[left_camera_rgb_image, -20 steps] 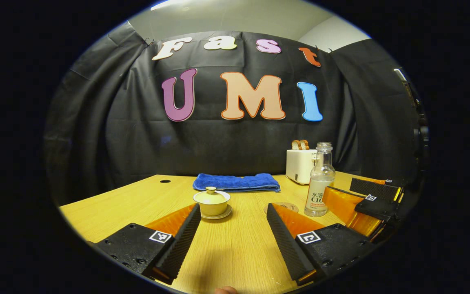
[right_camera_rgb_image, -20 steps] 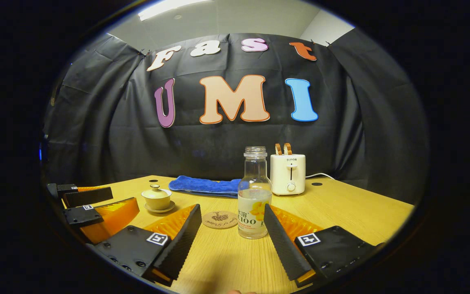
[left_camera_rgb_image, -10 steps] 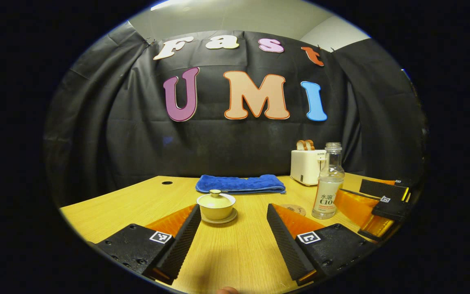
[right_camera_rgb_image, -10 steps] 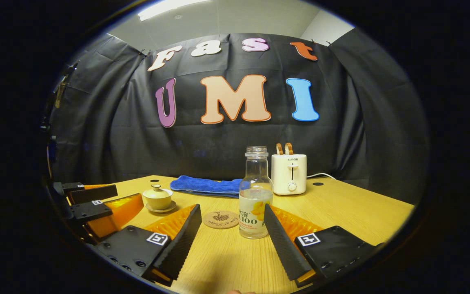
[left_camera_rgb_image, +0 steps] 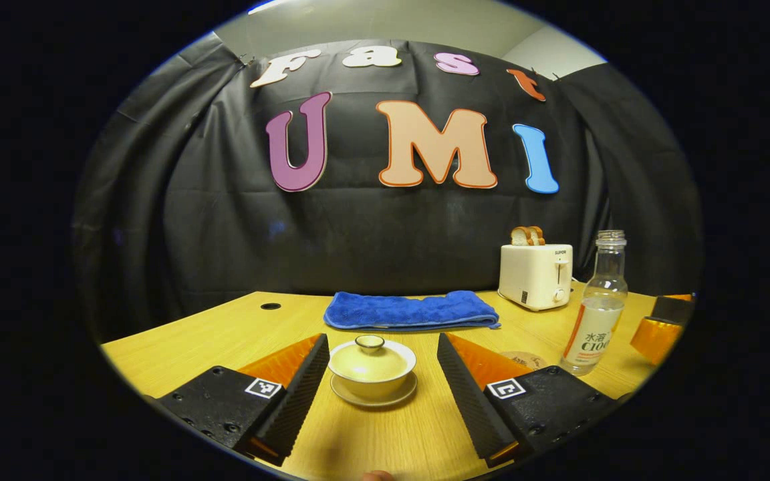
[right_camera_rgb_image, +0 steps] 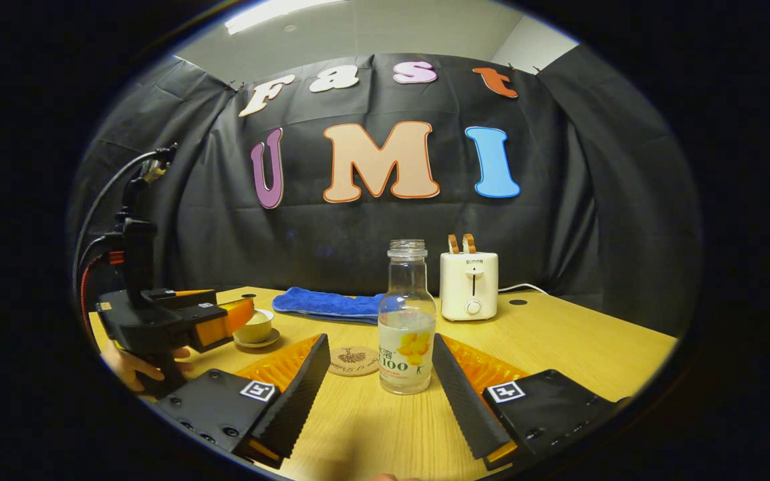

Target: Open the teacup lid with one hand, grasp the water bottle and pour water into the teacup with the other hand; after pouring, place the water bottle on the coaster and then close the teacup lid.

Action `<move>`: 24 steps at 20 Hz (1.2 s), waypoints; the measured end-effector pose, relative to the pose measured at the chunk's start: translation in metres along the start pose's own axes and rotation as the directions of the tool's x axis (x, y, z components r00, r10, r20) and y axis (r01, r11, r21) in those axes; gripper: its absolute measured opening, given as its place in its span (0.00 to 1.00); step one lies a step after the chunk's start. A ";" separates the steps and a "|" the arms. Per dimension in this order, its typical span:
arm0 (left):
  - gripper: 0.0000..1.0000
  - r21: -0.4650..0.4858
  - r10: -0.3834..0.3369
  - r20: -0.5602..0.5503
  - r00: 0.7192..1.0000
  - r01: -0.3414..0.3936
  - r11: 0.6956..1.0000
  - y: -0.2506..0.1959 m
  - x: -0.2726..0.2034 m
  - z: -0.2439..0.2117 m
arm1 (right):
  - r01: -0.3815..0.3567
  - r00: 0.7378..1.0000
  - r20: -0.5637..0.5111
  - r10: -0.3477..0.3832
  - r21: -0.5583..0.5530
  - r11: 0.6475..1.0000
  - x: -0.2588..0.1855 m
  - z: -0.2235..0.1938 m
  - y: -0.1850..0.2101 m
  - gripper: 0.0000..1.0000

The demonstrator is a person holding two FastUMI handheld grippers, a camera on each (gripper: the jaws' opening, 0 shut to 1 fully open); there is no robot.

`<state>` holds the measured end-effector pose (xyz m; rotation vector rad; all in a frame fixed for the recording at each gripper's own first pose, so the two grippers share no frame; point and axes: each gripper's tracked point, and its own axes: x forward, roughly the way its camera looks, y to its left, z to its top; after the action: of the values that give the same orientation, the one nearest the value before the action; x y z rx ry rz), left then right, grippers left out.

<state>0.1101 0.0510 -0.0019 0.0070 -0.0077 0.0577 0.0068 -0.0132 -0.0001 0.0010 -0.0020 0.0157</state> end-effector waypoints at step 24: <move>0.65 0.064 0.052 -0.136 0.989 -0.044 0.997 0.011 0.062 -0.019 | 0.044 0.999 0.001 -0.044 -0.002 0.999 0.008 0.001 -0.029 0.94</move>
<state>0.1713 0.0652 -0.0199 0.0641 0.1318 0.1063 0.0156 -0.0416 0.0004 -0.0008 -0.0030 -0.0284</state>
